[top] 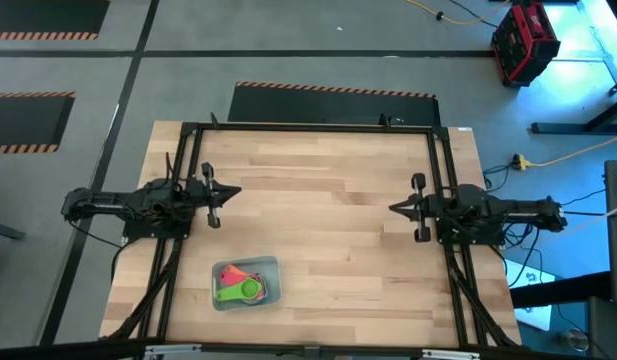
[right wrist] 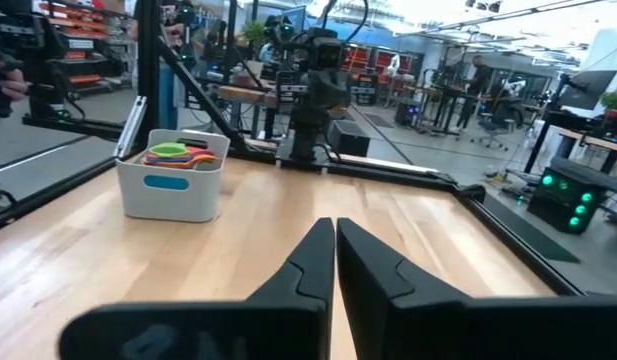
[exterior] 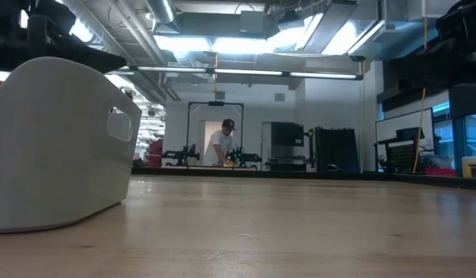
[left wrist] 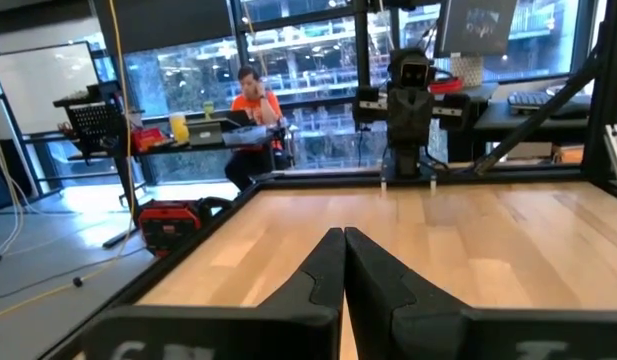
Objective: Nest measuring cups in basket
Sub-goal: Return to Home Position
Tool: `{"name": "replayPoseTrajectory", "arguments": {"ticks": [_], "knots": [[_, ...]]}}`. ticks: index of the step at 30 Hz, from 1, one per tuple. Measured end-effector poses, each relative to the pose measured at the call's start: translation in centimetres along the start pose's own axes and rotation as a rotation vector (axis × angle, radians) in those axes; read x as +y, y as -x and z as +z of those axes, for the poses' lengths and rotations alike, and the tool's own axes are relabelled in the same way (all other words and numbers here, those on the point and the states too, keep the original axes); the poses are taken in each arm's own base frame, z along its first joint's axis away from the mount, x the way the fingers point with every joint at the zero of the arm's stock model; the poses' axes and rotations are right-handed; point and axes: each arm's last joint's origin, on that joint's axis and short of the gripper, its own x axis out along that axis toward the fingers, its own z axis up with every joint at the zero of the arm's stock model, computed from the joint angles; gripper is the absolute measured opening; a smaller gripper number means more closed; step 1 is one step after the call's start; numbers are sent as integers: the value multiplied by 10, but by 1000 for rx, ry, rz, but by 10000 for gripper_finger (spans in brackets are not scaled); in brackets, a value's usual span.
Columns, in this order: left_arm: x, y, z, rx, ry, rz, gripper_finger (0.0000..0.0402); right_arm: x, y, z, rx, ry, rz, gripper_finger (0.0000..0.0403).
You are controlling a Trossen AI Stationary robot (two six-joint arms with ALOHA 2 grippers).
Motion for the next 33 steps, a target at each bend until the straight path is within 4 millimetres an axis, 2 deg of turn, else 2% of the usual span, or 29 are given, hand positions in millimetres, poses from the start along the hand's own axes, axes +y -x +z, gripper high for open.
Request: {"name": "replayPoseTrajectory", "arguments": {"ticks": [8,13,24,33], "knots": [[0,0,0,5,-1,16,6,-1,0,0,1,26,-6,13],[2,0,0,10,-1,56,2,-1,0,0,0,-54,-6,18],[1,0,-7,72,-18,57,12,-1,0,0,0,-81,-6,11],[1,0,-9,94,-23,53,1,-1,0,0,0,-51,-6,24]]}}
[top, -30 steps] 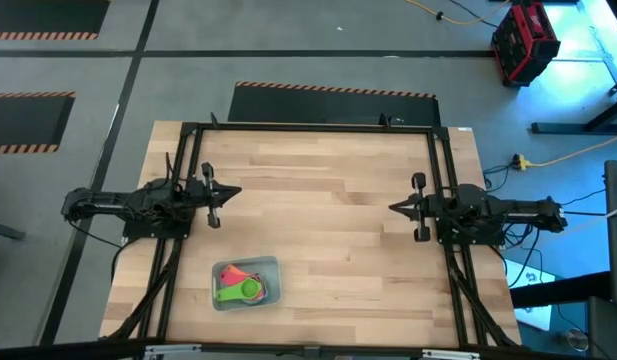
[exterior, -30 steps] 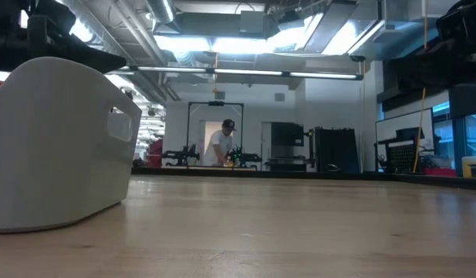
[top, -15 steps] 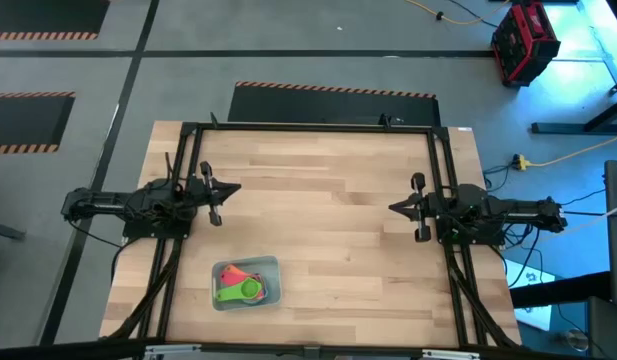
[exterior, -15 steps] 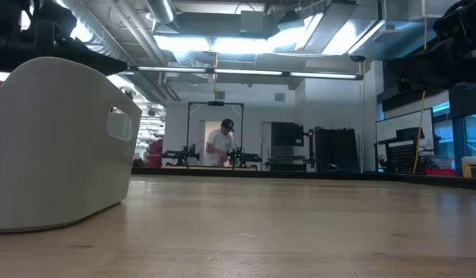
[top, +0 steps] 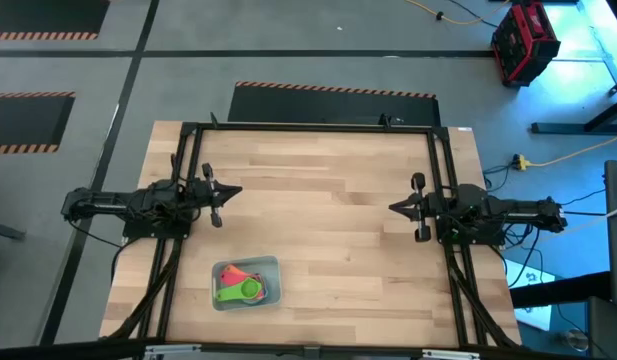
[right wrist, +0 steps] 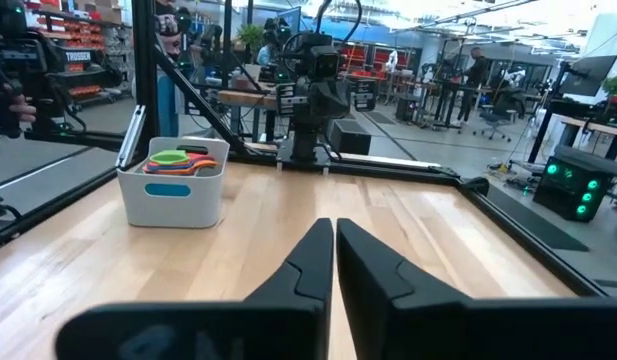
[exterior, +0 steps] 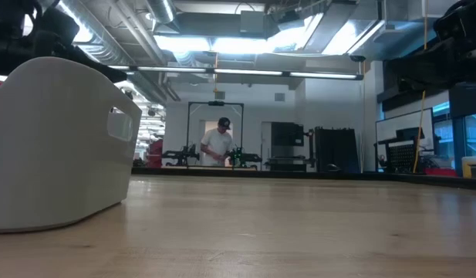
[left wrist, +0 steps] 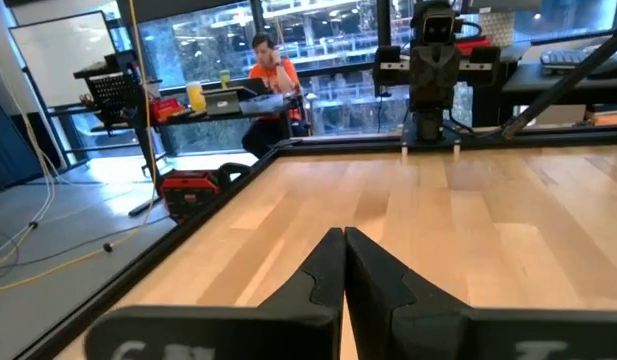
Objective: Nest measuring cups in basket
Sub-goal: Return to Home Position
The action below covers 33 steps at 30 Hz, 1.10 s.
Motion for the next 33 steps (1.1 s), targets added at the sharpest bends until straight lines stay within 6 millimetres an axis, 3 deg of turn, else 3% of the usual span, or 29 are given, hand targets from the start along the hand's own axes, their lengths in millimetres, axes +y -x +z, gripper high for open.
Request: {"name": "replayPoseTrajectory", "arguments": {"ticks": [18,33], "knots": [[0,0,0,3,-1,3,29,0,0,0,-2,0,-1,19],[0,0,0,4,-1,4,12,0,0,0,1,1,-1,12]]}}
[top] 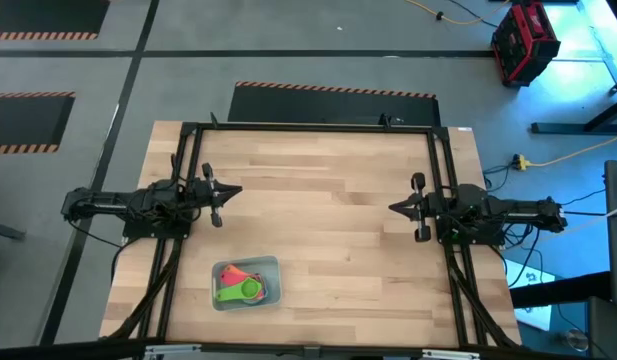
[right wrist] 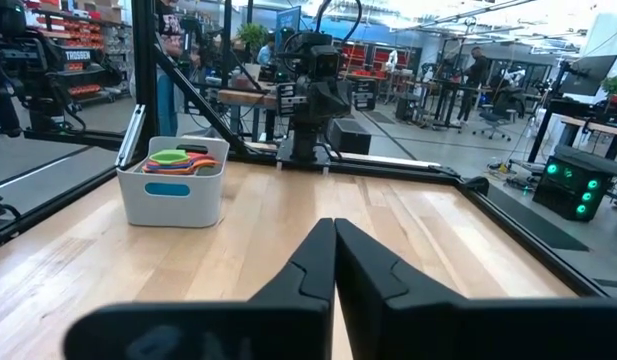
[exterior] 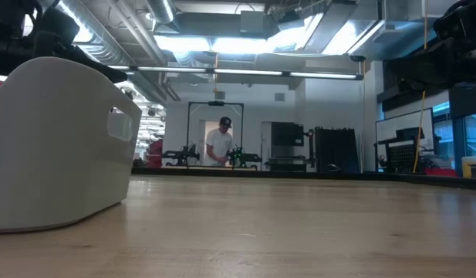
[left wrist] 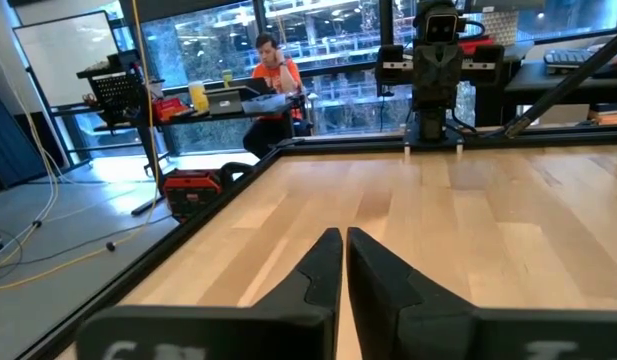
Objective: Nest measuring cups in basket
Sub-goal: Return to Home Position
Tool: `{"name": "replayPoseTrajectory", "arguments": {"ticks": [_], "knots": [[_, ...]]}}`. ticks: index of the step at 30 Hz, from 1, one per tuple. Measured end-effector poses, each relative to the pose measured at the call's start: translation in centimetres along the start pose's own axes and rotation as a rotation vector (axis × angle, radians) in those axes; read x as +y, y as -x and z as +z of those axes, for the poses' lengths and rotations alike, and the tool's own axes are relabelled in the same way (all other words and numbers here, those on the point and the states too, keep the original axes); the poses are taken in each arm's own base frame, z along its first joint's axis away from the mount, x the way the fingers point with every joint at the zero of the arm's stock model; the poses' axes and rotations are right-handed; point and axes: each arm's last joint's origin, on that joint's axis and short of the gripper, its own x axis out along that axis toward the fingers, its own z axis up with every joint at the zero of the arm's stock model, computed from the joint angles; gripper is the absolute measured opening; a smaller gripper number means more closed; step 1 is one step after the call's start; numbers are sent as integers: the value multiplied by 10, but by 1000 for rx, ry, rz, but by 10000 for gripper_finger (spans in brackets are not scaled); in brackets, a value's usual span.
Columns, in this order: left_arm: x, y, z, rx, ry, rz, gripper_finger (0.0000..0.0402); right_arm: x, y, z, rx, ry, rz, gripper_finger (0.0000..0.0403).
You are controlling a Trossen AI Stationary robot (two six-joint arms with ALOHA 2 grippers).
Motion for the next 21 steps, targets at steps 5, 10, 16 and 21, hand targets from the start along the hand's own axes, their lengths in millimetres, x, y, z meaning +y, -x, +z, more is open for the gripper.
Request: {"name": "replayPoseTrajectory", "arguments": {"ticks": [5,10,16,21], "knots": [[0,0,0,0,0,0,7,0,0,0,0,0,0,13],[0,0,0,0,0,0,1,0,0,0,0,0,0,24],[0,0,0,0,1,0,6,0,0,0,0,0,0,20],[0,0,0,0,1,0,18,0,0,0,0,0,0,11]]}}
